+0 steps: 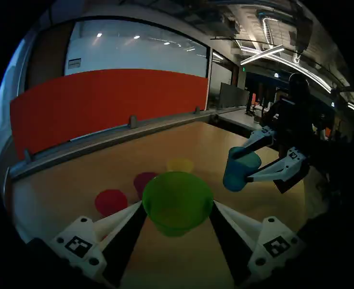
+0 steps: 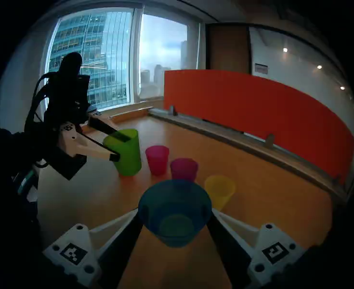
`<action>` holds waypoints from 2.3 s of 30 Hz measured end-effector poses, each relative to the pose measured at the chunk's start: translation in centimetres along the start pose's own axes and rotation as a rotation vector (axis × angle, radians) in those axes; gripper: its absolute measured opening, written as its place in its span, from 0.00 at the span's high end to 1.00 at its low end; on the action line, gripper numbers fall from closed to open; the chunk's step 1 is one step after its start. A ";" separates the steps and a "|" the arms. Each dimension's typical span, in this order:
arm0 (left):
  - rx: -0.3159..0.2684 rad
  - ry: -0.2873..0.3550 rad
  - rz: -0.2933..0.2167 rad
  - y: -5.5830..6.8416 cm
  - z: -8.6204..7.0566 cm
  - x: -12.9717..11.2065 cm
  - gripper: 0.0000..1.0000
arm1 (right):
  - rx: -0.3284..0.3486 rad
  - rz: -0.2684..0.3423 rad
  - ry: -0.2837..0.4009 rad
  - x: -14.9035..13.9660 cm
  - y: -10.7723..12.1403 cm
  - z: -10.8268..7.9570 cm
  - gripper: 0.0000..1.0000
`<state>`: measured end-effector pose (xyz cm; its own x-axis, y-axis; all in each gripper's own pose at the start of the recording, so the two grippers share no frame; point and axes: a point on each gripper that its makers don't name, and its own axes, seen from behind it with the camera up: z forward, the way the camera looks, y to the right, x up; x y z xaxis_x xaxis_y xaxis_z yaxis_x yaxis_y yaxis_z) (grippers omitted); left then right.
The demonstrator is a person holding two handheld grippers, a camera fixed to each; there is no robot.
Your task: Pour water
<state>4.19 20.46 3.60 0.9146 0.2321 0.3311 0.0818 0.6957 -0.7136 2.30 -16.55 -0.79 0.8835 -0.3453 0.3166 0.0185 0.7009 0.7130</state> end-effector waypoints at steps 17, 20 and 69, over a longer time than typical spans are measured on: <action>0.016 0.143 -0.002 0.1 -2.6 4.1 0.12 | -0.027 -0.002 0.150 4.4 -0.2 -1.5 0.10; 0.019 0.162 0.001 0.1 -2.8 4.7 0.12 | -0.032 -0.002 0.179 5.2 -0.1 -1.5 0.10; -0.027 0.356 0.053 2.5 -4.1 7.3 0.13 | -0.045 -0.115 0.336 12.0 0.5 -3.2 0.10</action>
<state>12.65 21.15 1.67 0.9980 0.0125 0.0613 0.0371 0.6698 -0.7416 14.40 -18.30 1.36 0.9789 -0.2041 0.0074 0.1404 0.6989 0.7013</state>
